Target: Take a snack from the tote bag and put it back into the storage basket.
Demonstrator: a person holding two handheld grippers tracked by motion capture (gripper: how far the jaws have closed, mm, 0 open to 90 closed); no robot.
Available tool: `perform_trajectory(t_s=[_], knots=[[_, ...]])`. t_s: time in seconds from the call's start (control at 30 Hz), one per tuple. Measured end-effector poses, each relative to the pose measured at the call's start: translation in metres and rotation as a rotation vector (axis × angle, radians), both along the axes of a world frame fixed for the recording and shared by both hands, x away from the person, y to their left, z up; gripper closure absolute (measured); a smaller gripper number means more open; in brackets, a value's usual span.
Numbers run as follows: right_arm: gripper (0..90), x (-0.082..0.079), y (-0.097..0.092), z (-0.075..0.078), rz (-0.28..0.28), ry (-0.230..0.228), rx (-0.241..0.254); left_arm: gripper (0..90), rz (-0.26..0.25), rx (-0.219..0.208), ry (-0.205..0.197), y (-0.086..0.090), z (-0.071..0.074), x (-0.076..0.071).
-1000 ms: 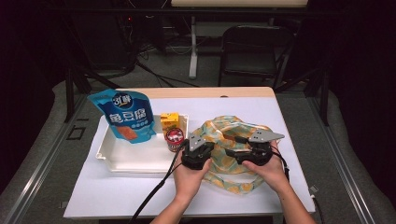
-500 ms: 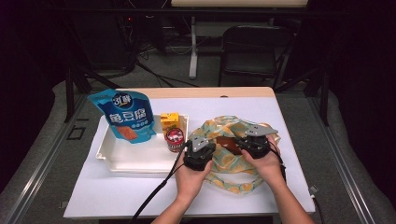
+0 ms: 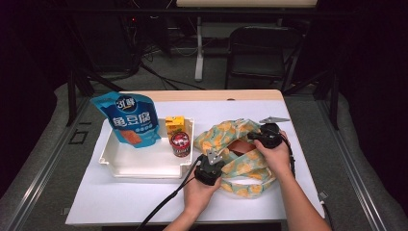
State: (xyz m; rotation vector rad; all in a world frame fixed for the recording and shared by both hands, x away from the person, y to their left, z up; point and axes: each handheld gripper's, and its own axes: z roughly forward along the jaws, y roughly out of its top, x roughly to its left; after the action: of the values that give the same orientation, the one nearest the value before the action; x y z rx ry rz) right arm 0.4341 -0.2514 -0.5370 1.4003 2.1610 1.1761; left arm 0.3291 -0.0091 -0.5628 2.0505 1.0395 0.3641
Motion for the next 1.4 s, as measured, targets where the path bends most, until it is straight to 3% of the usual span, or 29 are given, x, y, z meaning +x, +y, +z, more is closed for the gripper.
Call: perform_trajectory(t_s=[0.07, 0.17, 0.2, 0.23, 0.33, 0.5, 0.53, 0.63, 0.77, 0.8, 0.9, 0.97, 1.2, 1.3, 1.4], knots=[[89.9, 0.001, -0.002, -0.001, -0.028, -0.016, -0.073, 90.0, 0.002, -0.004, -0.018, -0.001, 0.0, -0.001], [88.9, 0.004, -0.008, -0.011, -0.027, 0.051, -0.095, 90.0, 0.003, -0.004, -0.017, 0.0, 0.0, -0.001], [88.2, 0.004, -0.009, -0.014, -0.02, 0.076, -0.088, 90.0, 0.001, -0.001, -0.019, 0.0, 0.0, -0.001], [86.0, 0.003, -0.013, -0.017, -0.017, 0.089, -0.042, 90.0, 0.0, -0.001, -0.019, 0.0, 0.0, -0.001], [75.1, -0.005, -0.021, -0.018, -0.014, 0.095, -0.019, 90.0, -0.001, -0.005, -0.014, 0.0, 0.0, -0.001], [65.5, -0.026, -0.034, -0.011, -0.048, 0.028, -0.029, 90.0, 0.006, -0.019, -0.02, 0.0, 0.0, -0.001], [67.6, -0.032, -0.036, -0.009, -0.042, 0.016, -0.018, 90.0, -0.001, -0.011, -0.022, 0.001, 0.001, -0.001], [76.5, -0.05, -0.04, -0.012, -0.035, 0.001, -0.078, 90.0, -0.007, -0.035, -0.041, 0.002, 0.004, -0.002], [85.3, -0.069, -0.043, -0.018, -0.027, 0.008, -0.07, 90.0, -0.009, -0.061, -0.063, 0.001, 0.01, -0.006], [86.9, -0.073, -0.043, -0.02, -0.018, 0.028, -0.072, 90.0, -0.009, -0.059, -0.076, 0.0, 0.01, -0.006], [89.6, -0.08, -0.044, -0.024, 0.004, 0.041, -0.068, 90.0, -0.014, -0.054, -0.058, 0.001, 0.01, -0.004], [81.5, -0.083, -0.045, -0.021, 0.012, 0.035, -0.078, 90.0, -0.017, -0.055, -0.054, 0.001, 0.008, -0.004], [61.2, -0.102, -0.054, 0.005, 0.101, -0.14, 0.041, 90.0, -0.041, -0.071, -0.049, -0.001, 0.009, -0.008], [50.4, -0.098, -0.044, 0.011, 0.176, -0.159, 0.036, 90.0, -0.063, -0.075, -0.05, -0.005, 0.009, -0.012], [38.7, -0.091, -0.03, 0.013, 0.226, -0.171, 0.001, 90.0, -0.071, -0.066, -0.043, -0.005, 0.008, -0.012]])
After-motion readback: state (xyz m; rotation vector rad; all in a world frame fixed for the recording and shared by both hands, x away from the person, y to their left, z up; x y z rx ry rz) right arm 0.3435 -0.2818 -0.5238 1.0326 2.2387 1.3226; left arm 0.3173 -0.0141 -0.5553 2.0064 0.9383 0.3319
